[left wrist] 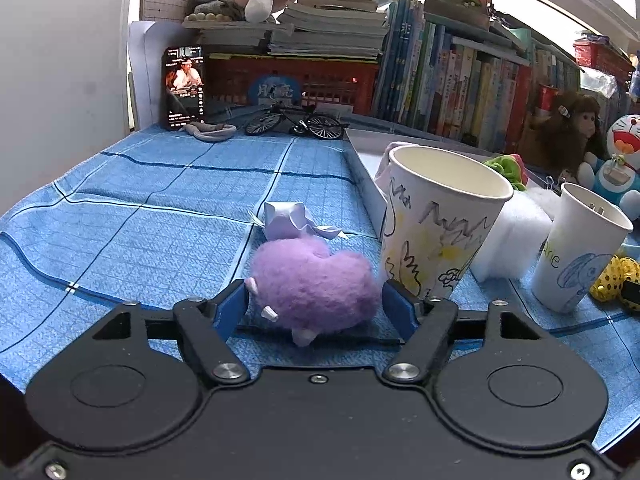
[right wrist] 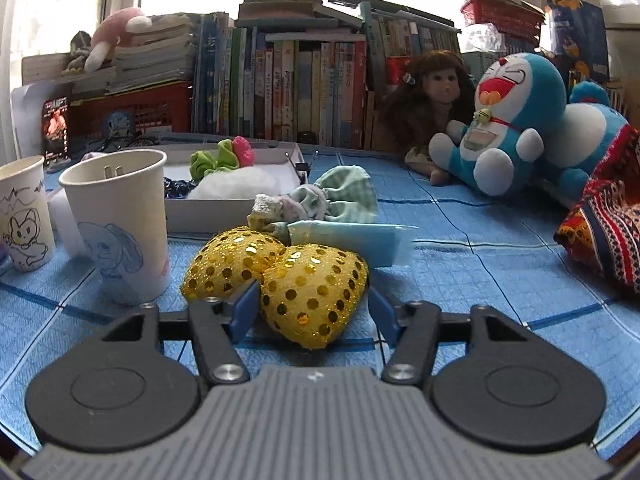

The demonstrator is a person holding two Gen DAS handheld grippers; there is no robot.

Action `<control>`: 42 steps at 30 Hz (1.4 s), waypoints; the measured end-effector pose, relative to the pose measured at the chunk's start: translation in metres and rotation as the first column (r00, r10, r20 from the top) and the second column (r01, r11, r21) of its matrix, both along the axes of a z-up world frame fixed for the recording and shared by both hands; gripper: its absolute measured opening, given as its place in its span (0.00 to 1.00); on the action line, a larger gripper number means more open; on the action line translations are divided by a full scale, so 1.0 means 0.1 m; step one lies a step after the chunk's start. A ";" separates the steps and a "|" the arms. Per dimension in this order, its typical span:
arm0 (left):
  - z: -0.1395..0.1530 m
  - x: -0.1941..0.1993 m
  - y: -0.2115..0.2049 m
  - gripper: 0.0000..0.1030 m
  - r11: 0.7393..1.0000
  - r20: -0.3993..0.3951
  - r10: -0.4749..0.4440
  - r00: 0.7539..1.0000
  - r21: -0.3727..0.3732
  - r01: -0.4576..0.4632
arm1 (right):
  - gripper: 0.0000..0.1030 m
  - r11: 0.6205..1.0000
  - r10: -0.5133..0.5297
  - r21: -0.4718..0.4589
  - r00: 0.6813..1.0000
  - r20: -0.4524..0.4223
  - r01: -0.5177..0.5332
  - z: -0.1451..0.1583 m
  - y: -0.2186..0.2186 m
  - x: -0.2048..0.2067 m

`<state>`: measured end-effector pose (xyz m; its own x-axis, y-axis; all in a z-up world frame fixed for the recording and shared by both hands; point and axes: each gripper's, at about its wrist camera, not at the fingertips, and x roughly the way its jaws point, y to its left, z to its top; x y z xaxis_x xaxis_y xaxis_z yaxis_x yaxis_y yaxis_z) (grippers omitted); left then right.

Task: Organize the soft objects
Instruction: 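Close left tool on purple toy while right tool grasps gold pouches, then lift and carry purple toy with left tool while right tool carries gold pouches to tray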

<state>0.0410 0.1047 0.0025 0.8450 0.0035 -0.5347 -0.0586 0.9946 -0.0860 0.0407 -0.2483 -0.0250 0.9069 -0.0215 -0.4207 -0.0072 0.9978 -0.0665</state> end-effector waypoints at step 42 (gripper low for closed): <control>0.73 -0.01 0.14 0.59 1.000 0.148 -0.025 0.989 -0.009 0.026 | 0.40 0.993 -0.012 0.117 0.988 0.156 -0.007 0.72 -0.03 -0.02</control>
